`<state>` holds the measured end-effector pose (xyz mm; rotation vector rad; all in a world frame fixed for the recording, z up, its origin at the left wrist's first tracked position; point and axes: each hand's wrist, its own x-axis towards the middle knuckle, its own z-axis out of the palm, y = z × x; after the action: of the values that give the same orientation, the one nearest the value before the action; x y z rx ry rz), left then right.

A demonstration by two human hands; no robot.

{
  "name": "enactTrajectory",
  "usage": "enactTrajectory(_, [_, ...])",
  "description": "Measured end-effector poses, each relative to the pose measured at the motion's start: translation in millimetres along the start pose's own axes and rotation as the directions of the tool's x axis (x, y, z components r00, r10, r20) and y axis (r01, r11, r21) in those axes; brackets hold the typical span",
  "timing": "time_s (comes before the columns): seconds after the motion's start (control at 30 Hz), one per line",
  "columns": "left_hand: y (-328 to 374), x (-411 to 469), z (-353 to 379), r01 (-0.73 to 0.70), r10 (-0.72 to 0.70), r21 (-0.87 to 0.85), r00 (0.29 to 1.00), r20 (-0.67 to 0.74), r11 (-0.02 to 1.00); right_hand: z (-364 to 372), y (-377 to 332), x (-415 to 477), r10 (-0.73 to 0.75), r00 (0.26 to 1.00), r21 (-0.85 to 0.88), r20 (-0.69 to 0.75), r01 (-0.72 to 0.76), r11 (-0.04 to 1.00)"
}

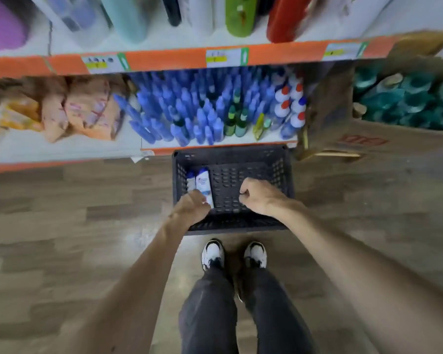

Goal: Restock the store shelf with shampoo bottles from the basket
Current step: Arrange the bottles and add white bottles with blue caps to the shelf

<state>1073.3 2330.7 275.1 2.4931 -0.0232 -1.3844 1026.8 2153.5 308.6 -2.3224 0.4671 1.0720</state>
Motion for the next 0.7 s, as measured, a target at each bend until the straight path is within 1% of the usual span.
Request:
enactTrajectory(0.07, [-21.2,62.7,43.1,0.046,-0.046,-0.026,0.999,-0.001,0.999,50.5,24.9,68.9,0.012,0.999,0.033,0.044,-0.013,0.999])
enactTrajectory(0.17, [-47.4,161.4,97.7,0.096,-0.098,-0.043,0.994,-0.050,0.994,114.2,55.0,174.1,0.010,0.999,0.084,0.040,-0.013,0.996])
enactTrajectory(0.23, [-64.5,226.9,130.3,0.117,-0.119,-0.032,0.990,-0.078,0.993,155.1,71.5,242.4,0.009,0.998,0.088,0.059,-0.015,0.996])
enactTrajectory(0.37, [-95.6,320.8,184.1,0.209,-0.205,0.021,0.972,-0.113,0.978,234.0,100.3,350.1,-0.020,0.981,0.025,0.194,0.015,1.000])
enactTrajectory(0.43, [-107.0,355.8,201.6,0.217,-0.210,0.031,0.967,-0.143,0.976,258.1,109.3,384.8,-0.030,0.974,-0.009,0.226,0.033,0.999])
enactTrajectory(0.53, [-107.7,391.8,214.9,0.203,-0.185,0.108,0.971,-0.155,0.973,277.8,110.5,422.2,-0.089,0.970,0.035,0.226,0.084,0.996])
enactTrajectory(0.6, [-99.1,405.8,216.4,0.247,-0.191,0.234,0.953,-0.237,0.941,283.3,107.6,440.0,-0.133,0.971,0.054,0.200,0.125,0.991])
enactTrajectory(0.7, [-87.3,407.7,211.9,0.284,-0.154,0.358,0.924,-0.350,0.890,287.1,101.7,454.7,-0.166,0.969,0.061,0.182,0.157,0.986])
